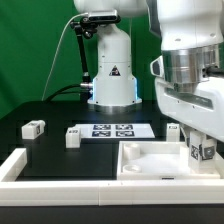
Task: Assemble one leg
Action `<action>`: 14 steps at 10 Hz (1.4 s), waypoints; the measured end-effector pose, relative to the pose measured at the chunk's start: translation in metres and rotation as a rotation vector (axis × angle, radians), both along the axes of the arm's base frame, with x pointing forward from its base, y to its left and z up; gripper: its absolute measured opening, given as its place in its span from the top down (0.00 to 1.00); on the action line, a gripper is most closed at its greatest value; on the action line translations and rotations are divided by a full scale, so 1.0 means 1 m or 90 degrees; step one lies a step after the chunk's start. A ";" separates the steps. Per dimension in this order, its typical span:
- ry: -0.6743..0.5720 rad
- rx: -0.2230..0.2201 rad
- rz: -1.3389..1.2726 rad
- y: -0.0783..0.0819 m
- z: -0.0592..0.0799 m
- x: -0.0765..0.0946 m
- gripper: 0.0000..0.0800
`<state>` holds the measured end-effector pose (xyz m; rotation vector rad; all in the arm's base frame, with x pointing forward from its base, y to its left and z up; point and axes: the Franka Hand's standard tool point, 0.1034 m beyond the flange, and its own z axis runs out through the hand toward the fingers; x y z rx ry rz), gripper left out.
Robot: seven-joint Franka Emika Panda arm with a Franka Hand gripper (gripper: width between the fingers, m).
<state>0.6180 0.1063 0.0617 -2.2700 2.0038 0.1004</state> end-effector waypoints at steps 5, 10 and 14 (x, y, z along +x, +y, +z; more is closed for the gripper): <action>0.022 0.020 -0.300 0.003 0.001 0.003 0.64; 0.037 0.024 -0.394 -0.007 0.002 0.003 0.64; 0.034 0.023 -0.375 -0.004 0.002 0.003 0.24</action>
Offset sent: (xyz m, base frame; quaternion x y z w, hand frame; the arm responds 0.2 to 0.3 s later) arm -0.0012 -0.0104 0.0003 -0.0025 0.0198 0.1974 0.9801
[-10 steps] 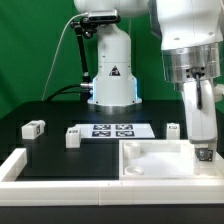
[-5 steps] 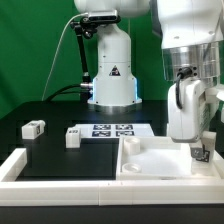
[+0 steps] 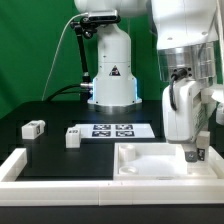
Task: Assemble one leg
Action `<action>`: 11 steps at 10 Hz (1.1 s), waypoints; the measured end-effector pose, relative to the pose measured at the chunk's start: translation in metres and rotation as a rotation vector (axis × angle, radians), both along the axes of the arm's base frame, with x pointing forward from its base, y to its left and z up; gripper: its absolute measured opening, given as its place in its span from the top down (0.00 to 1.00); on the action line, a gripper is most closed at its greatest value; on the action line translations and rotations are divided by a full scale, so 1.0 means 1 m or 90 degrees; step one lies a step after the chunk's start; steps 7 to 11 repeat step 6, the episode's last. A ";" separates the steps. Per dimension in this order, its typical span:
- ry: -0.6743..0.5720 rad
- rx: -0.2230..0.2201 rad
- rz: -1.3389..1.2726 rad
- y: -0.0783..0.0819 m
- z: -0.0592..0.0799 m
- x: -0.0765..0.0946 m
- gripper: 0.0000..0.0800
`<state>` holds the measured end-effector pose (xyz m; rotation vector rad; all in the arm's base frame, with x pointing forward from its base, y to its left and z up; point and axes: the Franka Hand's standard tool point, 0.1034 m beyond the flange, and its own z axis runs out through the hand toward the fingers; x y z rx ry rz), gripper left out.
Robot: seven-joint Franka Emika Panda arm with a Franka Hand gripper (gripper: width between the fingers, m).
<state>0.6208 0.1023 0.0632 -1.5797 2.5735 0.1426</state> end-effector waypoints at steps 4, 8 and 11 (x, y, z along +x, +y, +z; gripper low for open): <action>0.000 0.000 0.001 0.000 0.000 0.000 0.19; 0.000 0.000 0.001 0.000 0.000 0.000 0.19; 0.000 0.000 0.001 0.000 0.000 0.000 0.19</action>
Offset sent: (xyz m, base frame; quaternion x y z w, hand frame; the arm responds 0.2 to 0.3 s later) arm 0.0000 0.0000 0.0000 0.0000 0.0000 0.0000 1.0000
